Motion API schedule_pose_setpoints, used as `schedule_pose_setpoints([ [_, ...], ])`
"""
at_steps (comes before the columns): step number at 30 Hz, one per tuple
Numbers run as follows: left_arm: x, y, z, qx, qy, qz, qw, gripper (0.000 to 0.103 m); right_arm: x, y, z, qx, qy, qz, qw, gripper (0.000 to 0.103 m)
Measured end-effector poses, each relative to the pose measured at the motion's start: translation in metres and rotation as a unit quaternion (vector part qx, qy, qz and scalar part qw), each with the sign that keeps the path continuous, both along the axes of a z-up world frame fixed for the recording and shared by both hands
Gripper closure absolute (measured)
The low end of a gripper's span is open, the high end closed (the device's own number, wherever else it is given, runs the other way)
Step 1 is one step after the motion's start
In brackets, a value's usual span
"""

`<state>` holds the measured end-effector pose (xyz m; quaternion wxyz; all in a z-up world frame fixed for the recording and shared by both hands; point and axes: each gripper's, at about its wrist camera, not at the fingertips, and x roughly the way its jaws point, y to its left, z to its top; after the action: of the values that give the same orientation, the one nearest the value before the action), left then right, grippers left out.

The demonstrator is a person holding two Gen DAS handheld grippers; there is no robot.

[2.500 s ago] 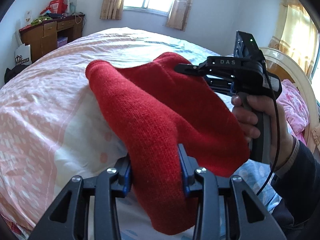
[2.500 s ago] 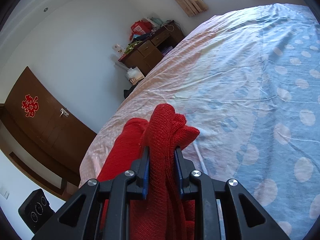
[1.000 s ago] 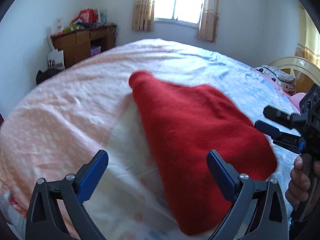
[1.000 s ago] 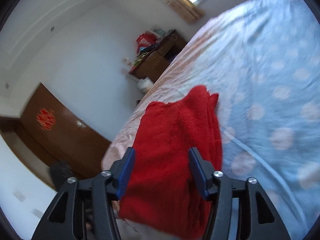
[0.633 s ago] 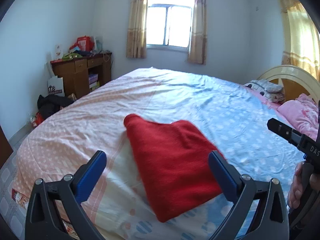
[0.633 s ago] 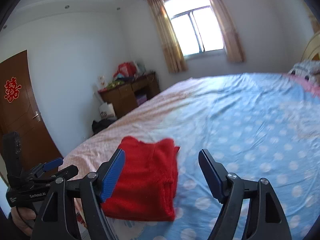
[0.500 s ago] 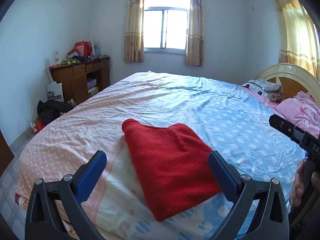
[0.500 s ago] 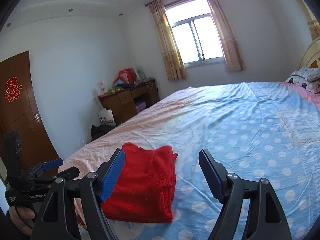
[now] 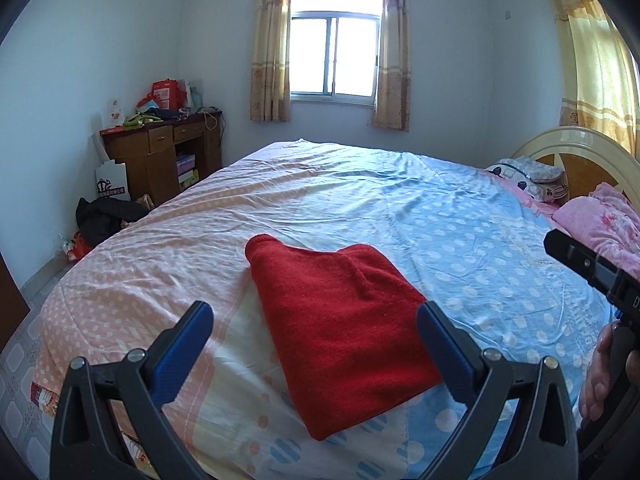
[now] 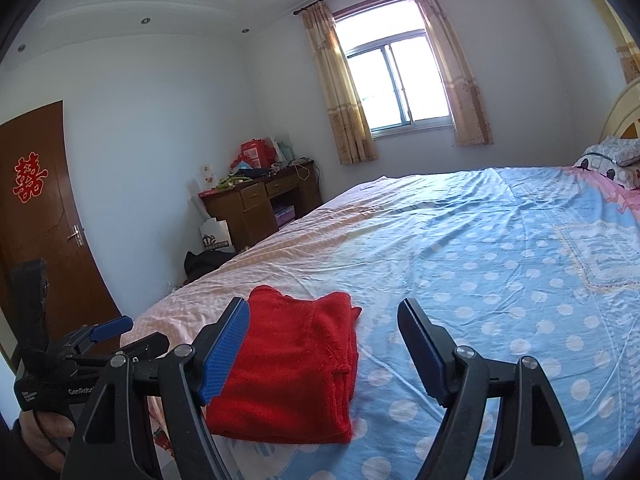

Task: Fold small clothes

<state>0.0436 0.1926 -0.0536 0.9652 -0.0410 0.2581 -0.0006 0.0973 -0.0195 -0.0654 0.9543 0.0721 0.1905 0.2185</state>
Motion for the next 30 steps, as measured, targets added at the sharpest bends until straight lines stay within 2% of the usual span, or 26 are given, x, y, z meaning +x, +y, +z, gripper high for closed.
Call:
schedule_pose_setpoints([
  [30, 0.0, 0.0, -0.002, -0.001, -0.003, 0.002, 1.0, 0.0, -0.011, 0.001, 0.003, -0.004, -0.021, -0.001, 1.0, 0.026],
])
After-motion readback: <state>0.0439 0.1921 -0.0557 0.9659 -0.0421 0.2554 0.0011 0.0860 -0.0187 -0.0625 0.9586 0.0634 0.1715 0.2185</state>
